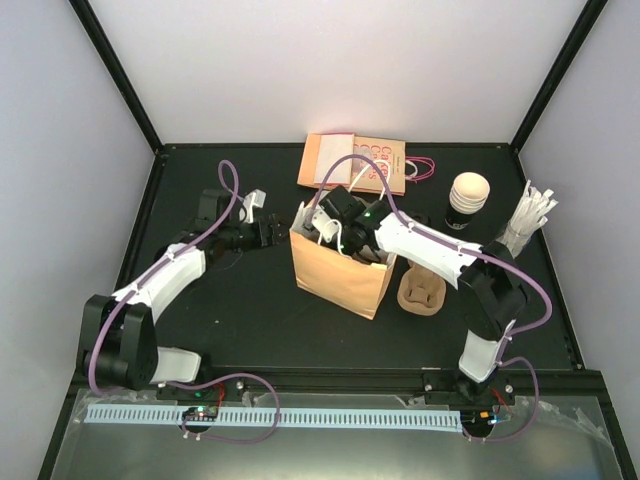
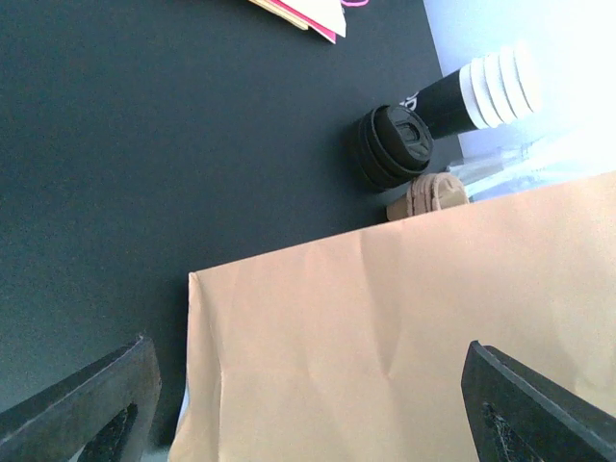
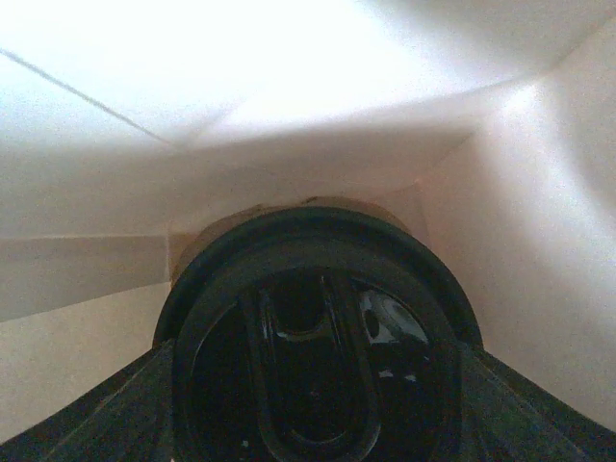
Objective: Pack the takeout coffee
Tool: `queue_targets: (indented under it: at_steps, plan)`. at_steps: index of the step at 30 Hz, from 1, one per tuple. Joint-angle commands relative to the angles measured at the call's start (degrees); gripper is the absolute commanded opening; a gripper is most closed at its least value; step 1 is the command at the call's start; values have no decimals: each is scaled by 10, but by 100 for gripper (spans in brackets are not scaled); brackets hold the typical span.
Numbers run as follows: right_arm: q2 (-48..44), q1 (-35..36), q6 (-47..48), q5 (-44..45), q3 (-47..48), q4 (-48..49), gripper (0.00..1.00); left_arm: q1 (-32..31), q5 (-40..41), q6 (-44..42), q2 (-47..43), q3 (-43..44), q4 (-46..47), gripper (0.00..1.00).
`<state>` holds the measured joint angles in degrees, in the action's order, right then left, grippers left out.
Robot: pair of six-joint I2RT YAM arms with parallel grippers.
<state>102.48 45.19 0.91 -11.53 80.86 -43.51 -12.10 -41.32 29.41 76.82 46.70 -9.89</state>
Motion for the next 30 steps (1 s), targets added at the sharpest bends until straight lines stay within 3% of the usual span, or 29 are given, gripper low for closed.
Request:
queue_targets:
  at_steps: [1,13,19,25,30]
  plan:
    - [45,2,-27,-27,-22,-77,37,-4,-19,-15,-19,-3,-15,88]
    - [43,69,-56,163,-90,-53,35,-7,-18,-18,-31,-11,-23,88]
    - [40,66,-56,131,-108,-28,35,-10,-15,-18,-57,-18,-27,88]
    - [47,36,-57,30,-109,-15,35,-14,-15,-18,-61,-22,-29,88]
    - [52,39,-62,21,-105,-15,35,-16,-14,-20,-63,-26,-29,88]
